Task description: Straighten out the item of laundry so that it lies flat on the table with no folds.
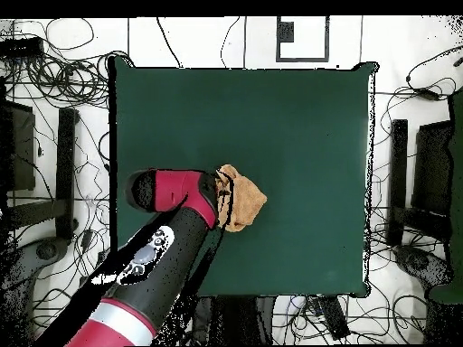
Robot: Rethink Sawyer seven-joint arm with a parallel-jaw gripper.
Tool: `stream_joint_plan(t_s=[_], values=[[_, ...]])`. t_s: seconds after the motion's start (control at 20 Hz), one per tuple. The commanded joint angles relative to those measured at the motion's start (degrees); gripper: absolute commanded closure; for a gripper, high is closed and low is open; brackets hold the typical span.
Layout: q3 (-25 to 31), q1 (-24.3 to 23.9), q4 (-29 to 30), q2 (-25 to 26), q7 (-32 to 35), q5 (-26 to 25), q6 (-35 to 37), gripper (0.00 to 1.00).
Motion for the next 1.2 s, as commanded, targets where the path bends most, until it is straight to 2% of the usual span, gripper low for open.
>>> stream_joint_plan(t_s=[0.05, 1.2], values=[[3.53, -0.32, 2.86, 0.41, 14.39, 1.69, 0.97, 0.00], [2.66, -0.05, 7.40, 0.34, 14.92, 1.19, -2.05, 0.00]])
